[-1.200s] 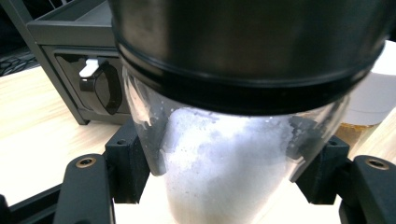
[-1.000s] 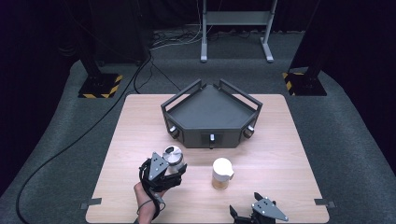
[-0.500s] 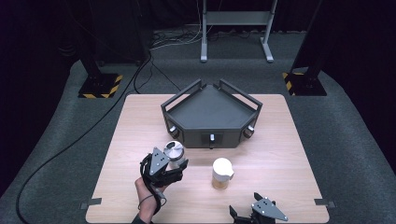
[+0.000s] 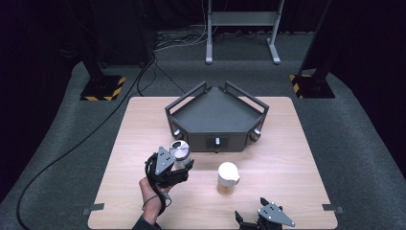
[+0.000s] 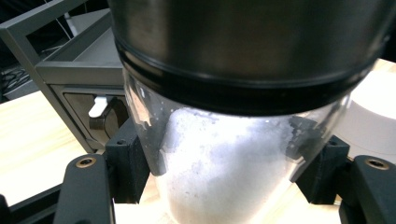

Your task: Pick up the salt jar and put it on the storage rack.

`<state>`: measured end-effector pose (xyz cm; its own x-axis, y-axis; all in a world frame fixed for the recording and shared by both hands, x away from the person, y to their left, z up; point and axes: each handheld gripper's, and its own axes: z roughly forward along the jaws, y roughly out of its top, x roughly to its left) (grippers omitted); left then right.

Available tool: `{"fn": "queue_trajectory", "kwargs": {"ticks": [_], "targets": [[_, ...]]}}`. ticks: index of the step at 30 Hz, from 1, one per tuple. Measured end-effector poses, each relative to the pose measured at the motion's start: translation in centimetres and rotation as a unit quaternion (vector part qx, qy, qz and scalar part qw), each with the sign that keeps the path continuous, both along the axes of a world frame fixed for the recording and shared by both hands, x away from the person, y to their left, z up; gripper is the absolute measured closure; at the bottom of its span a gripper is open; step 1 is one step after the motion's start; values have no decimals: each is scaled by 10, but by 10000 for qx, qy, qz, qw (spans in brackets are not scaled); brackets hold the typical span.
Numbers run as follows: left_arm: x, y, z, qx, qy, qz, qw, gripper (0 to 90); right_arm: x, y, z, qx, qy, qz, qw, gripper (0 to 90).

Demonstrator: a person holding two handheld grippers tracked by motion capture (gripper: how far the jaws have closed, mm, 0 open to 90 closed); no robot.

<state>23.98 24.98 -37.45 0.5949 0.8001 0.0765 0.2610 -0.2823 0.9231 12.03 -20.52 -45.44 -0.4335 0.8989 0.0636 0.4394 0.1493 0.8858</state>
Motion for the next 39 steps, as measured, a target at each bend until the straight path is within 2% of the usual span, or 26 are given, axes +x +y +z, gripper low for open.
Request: {"fn": "queue_trajectory", "kwargs": {"ticks": [16, 22, 39], "targets": [[13, -3, 4, -23, 11, 30, 10000, 314, 0, -1, 0, 13, 3, -13, 10000, 0], [18, -7, 7, 80, 5, 55, 10000, 314, 0, -1, 0, 16, -3, -19, 10000, 0], [34, -8, 14, 58, 5, 77, 10000, 314, 0, -1, -1, 0, 30, -14, 10000, 0]]}}
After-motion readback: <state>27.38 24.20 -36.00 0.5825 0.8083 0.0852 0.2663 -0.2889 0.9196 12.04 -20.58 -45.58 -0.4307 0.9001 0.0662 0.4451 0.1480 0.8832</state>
